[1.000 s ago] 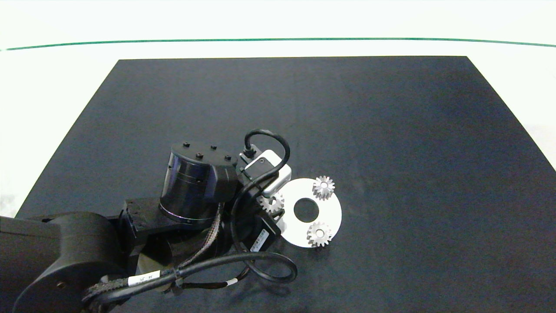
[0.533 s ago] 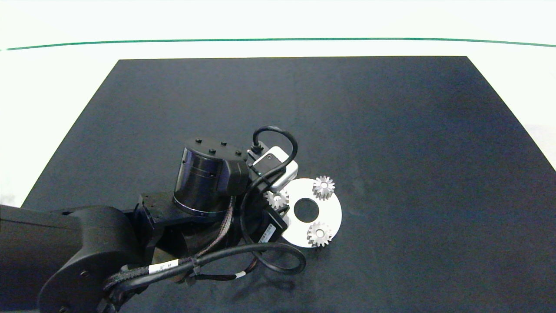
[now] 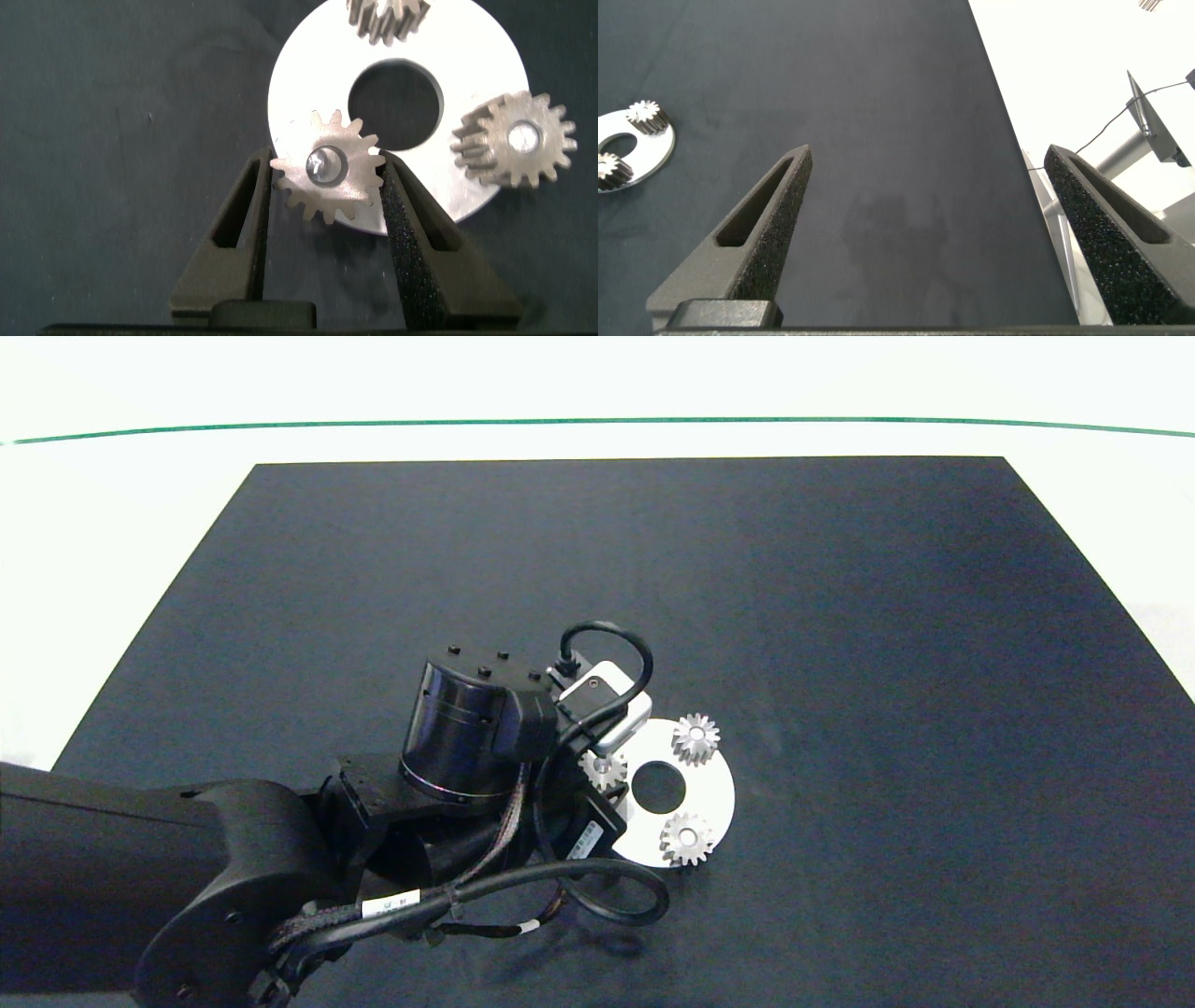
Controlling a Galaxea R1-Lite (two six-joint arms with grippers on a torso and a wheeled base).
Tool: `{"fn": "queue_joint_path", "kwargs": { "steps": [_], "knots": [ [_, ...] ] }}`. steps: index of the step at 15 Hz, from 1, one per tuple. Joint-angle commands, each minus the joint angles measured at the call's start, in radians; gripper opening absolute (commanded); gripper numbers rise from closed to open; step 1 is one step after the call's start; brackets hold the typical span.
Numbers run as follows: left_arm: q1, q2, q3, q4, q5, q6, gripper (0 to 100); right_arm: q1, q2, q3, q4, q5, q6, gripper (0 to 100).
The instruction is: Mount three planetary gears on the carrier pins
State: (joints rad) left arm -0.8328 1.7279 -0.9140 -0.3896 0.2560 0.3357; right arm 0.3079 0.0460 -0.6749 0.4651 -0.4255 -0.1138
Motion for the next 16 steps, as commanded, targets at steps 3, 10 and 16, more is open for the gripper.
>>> {"fn": "queue_joint_path", "kwargs": {
  "steps": [3,10,16],
  "knots": [
    [0.001,0.018,-0.003,-0.023,0.002,0.006,16,0.002,0.002,-0.002,0.003,-0.002,-0.001,100],
    [0.018,0.015,-0.002,-0.022,0.002,0.012,16,0.002,-0.001,-0.002,0.003,-0.002,-0.001,100],
    [0.021,0.013,0.006,-0.022,0.002,0.014,16,0.000,-0.001,-0.002,0.004,-0.002,-0.001,100]
  ]
}}
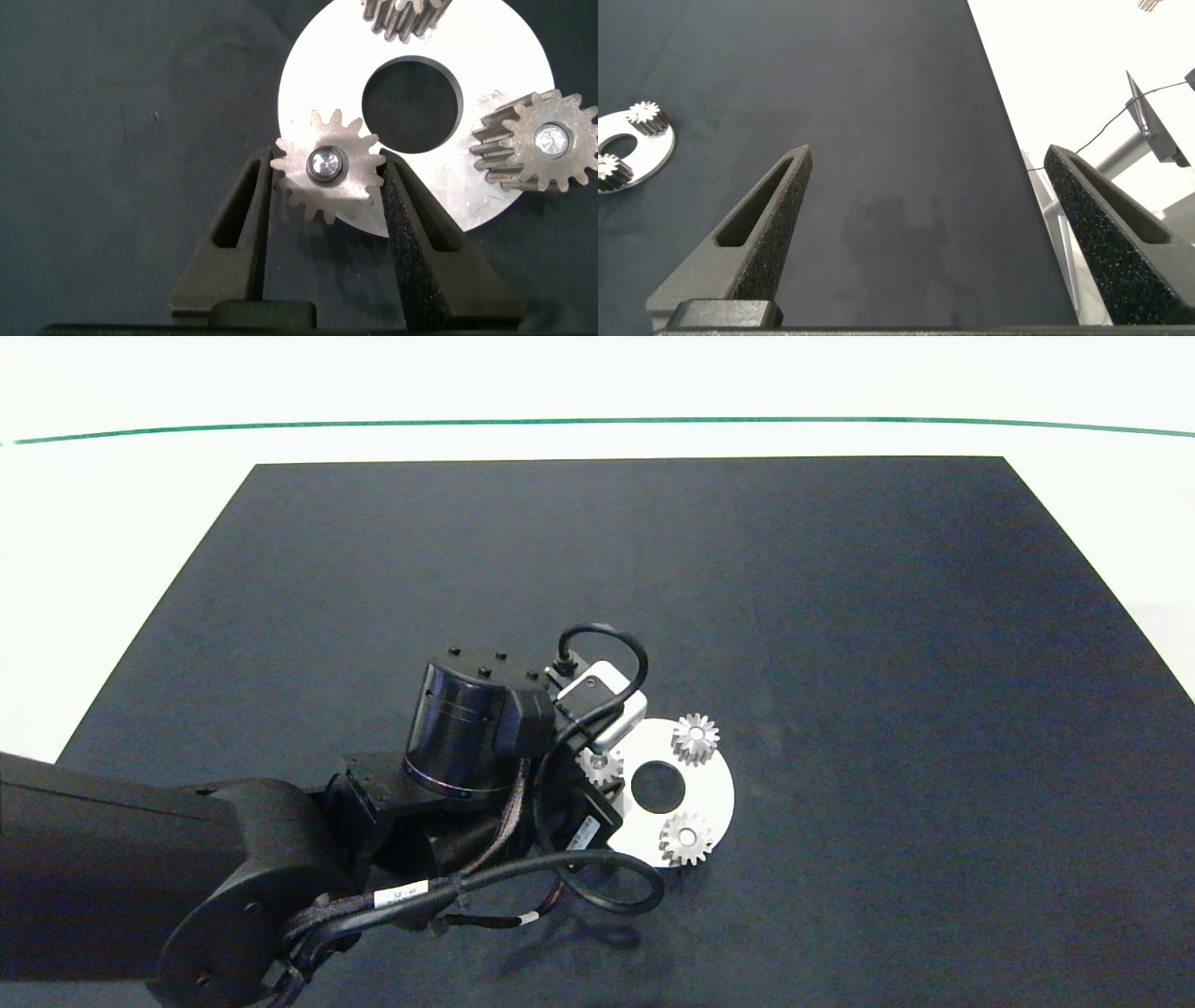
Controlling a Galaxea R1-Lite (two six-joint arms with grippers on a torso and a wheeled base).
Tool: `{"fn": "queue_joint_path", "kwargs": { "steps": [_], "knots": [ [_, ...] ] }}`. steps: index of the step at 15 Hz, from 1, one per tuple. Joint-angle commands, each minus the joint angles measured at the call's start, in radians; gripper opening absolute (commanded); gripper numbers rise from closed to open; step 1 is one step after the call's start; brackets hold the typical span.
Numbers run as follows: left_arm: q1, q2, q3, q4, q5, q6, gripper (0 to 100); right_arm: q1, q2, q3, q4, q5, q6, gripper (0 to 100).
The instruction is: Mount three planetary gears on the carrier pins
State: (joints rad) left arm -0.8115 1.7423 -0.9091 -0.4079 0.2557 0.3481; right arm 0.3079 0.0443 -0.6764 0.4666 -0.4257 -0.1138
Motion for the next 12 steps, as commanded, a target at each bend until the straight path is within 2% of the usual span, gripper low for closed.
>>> {"fn": "queue_joint_path", "kwargs": {
  "steps": [1,2,9,12],
  "knots": [
    [0.000,0.000,0.001,-0.003,0.002,0.002,16,0.000,0.000,0.000,0.001,-0.002,-0.001,100],
    [0.000,0.002,0.001,-0.003,0.002,0.002,100,0.000,0.000,0.000,0.001,-0.002,-0.001,100],
    [-0.002,0.003,-0.004,-0.005,0.002,-0.001,100,0.000,0.002,0.000,0.003,-0.001,-0.001,100],
    [0.035,-0.087,0.007,0.006,0.000,0.000,100,0.000,0.000,-0.002,0.001,-0.002,-0.001,100]
  ]
}}
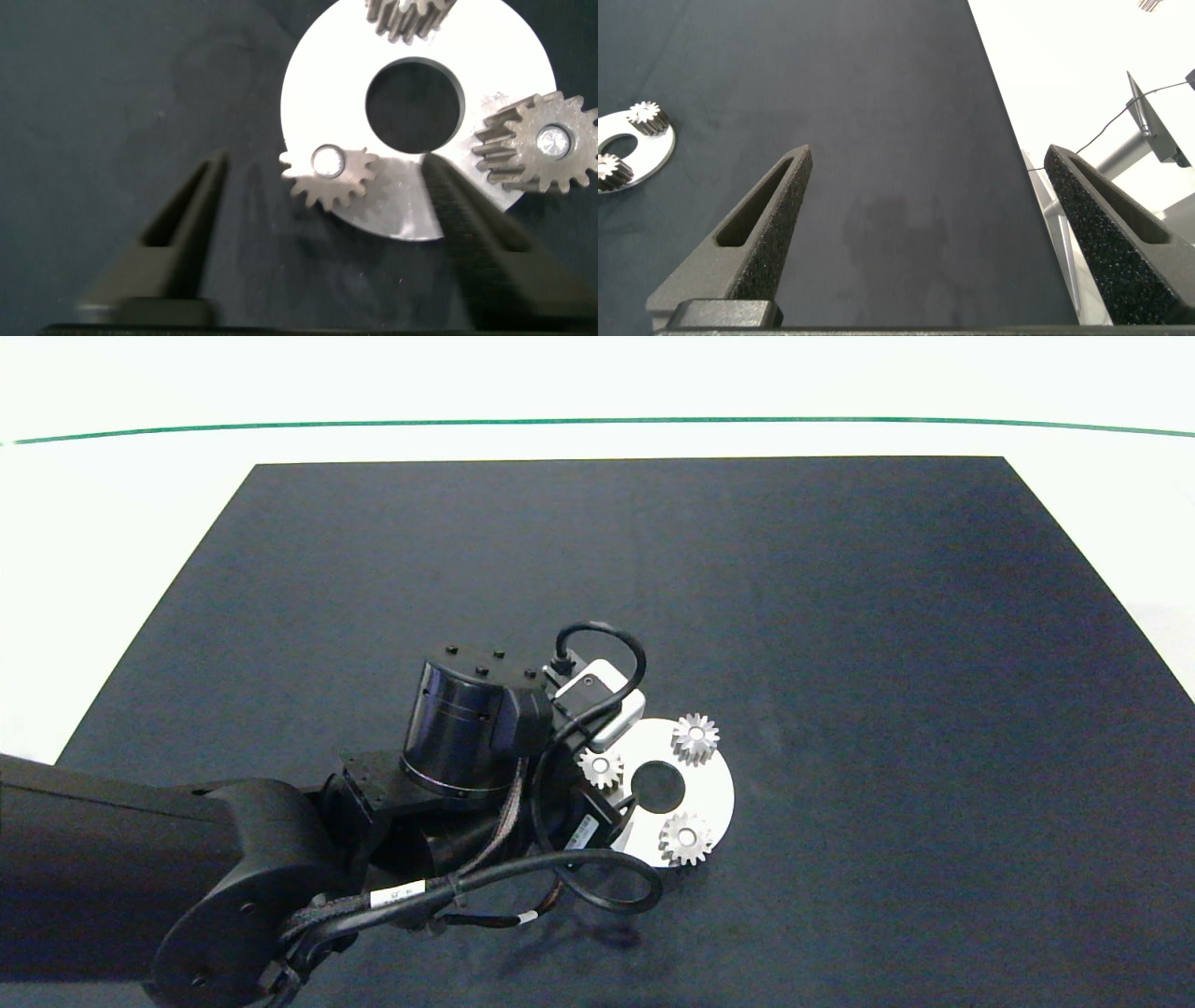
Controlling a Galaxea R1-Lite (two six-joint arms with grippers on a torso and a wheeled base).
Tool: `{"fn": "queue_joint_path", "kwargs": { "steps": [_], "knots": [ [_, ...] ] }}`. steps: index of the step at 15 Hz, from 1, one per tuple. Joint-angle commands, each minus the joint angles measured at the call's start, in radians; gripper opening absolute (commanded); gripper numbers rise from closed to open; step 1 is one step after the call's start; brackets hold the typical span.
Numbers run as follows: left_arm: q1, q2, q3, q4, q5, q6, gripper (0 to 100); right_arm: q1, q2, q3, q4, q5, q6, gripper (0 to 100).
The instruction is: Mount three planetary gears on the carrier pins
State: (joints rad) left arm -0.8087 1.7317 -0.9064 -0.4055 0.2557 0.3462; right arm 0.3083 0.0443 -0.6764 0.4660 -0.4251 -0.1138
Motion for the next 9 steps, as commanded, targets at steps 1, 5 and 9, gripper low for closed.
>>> {"fn": "queue_joint_path", "kwargs": {
  "steps": [1,5,9],
  "knots": [
    [0.102,-0.172,-0.003,0.067,0.000,0.005,100,-0.006,0.002,-0.006,0.003,-0.003,0.000,100],
    [0.438,-0.621,0.001,0.317,0.002,-0.004,100,-0.012,0.006,-0.003,0.020,-0.006,0.005,100],
    [0.684,-1.097,0.076,0.560,0.002,-0.009,100,-0.061,0.054,-0.034,0.022,-0.004,-0.013,100]
  ]
}}
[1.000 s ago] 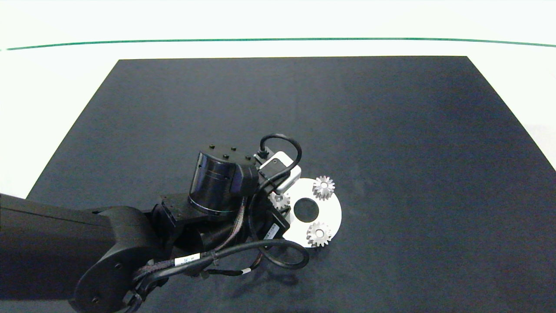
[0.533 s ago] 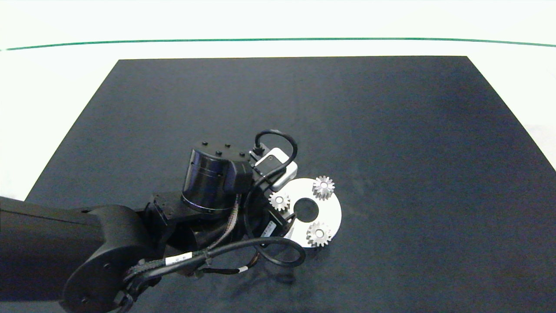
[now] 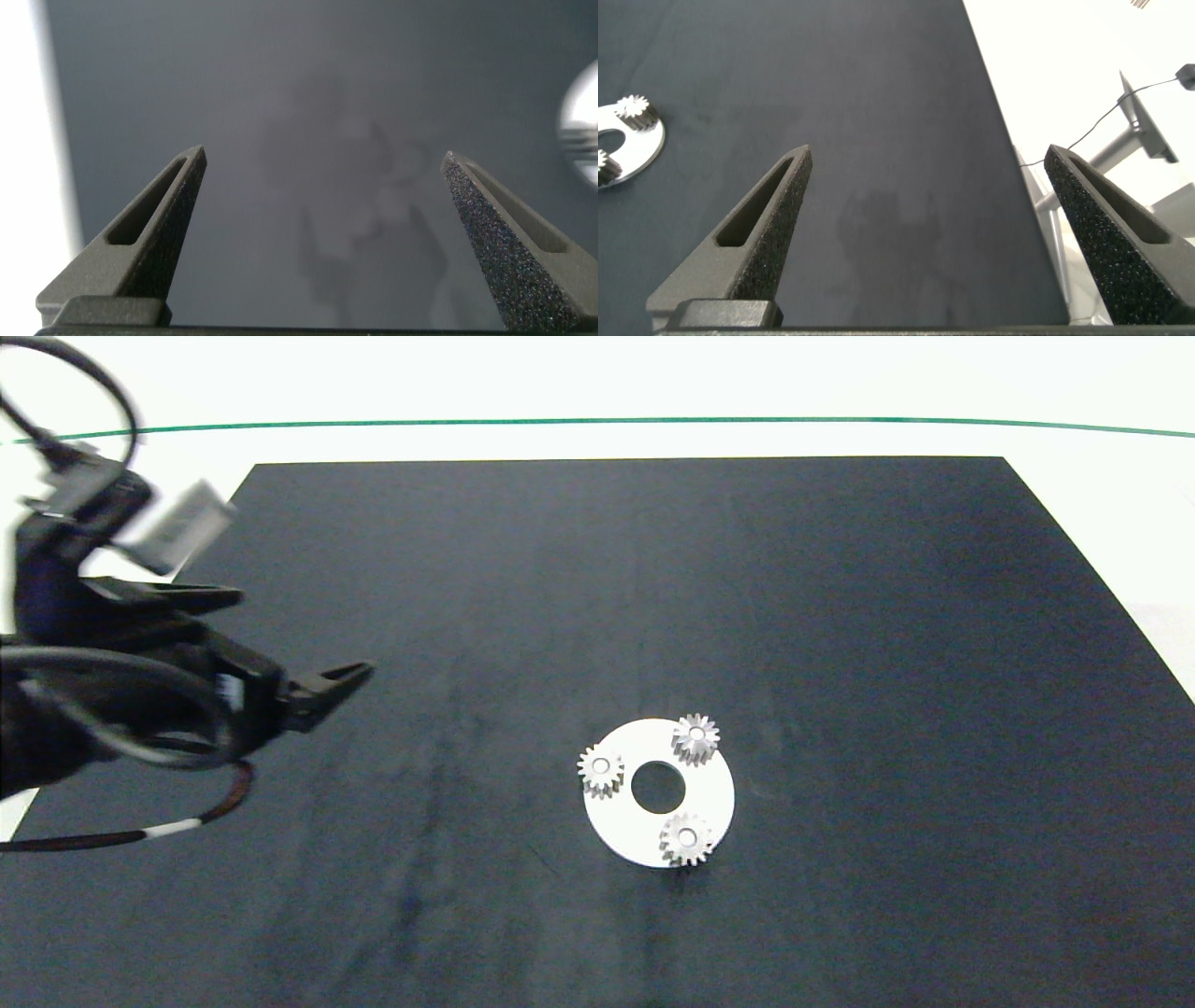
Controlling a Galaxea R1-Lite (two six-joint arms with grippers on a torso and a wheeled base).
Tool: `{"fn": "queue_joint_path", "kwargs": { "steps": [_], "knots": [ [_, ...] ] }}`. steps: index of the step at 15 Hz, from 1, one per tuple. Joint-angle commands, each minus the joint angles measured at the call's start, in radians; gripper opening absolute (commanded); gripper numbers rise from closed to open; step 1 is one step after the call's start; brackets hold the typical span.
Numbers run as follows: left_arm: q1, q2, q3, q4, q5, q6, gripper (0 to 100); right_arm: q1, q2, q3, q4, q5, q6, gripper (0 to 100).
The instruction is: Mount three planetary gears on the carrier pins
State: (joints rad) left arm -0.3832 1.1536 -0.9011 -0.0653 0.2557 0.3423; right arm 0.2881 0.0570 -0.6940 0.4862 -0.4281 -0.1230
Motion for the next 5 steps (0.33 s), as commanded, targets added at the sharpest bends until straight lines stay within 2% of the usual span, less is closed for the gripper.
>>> {"fn": "queue_joint_path", "kwargs": {
  "steps": [1,3,4,5],
  "knots": [
    [0.270,-0.621,0.111,0.259,0.002,-0.009,100,-0.081,0.041,-0.009,0.005,0.000,-0.007,100],
    [0.365,-0.831,0.192,0.306,0.000,-0.009,100,-0.139,0.037,0.034,-0.001,0.006,0.006,100],
    [0.389,-0.922,0.232,0.320,0.000,-0.009,100,-0.164,0.038,0.037,-0.001,0.006,0.019,100],
    [0.392,-0.999,0.252,0.345,0.000,-0.009,100,-0.207,0.035,0.047,-0.001,0.008,0.014,100]
  ]
}}
